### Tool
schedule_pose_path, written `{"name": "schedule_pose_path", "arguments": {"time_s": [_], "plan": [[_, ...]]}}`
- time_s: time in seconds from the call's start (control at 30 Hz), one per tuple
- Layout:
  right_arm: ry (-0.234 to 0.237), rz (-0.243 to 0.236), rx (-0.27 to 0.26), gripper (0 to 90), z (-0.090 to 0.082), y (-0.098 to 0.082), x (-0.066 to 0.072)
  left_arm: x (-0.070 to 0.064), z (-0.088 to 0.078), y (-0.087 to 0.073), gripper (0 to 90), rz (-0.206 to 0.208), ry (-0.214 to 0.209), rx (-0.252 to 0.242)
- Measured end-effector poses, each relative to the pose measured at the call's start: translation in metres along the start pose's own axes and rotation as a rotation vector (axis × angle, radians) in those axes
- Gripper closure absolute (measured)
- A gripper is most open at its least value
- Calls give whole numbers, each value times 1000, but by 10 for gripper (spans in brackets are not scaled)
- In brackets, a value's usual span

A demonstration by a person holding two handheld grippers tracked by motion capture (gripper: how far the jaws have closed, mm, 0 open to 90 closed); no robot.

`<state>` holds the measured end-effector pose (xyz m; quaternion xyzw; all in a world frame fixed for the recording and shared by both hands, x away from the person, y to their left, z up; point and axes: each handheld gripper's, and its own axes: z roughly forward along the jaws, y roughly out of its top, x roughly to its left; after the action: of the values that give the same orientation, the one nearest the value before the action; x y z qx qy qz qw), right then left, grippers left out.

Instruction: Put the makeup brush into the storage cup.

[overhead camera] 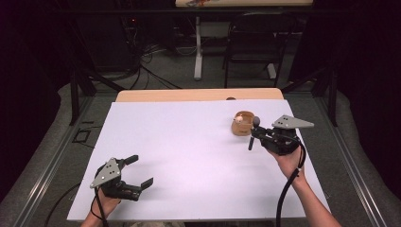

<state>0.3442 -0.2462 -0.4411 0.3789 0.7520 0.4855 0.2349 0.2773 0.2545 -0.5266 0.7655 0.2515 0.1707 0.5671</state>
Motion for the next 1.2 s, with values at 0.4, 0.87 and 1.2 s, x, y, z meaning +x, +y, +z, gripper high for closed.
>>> {"name": "schedule_pose_path", "arguments": {"time_s": [0.4,0.87,1.2], "plan": [[-21,1,-17,776,-3,13,-12,1,1,-1,10,-6,8,0],[-53,4,-24,776,-3,22,-29,0,1,-1,12,-8,24,-3],[-58,-1,-29,777,3,31,-33,0,1,-1,11,-6,12,-8]]}}
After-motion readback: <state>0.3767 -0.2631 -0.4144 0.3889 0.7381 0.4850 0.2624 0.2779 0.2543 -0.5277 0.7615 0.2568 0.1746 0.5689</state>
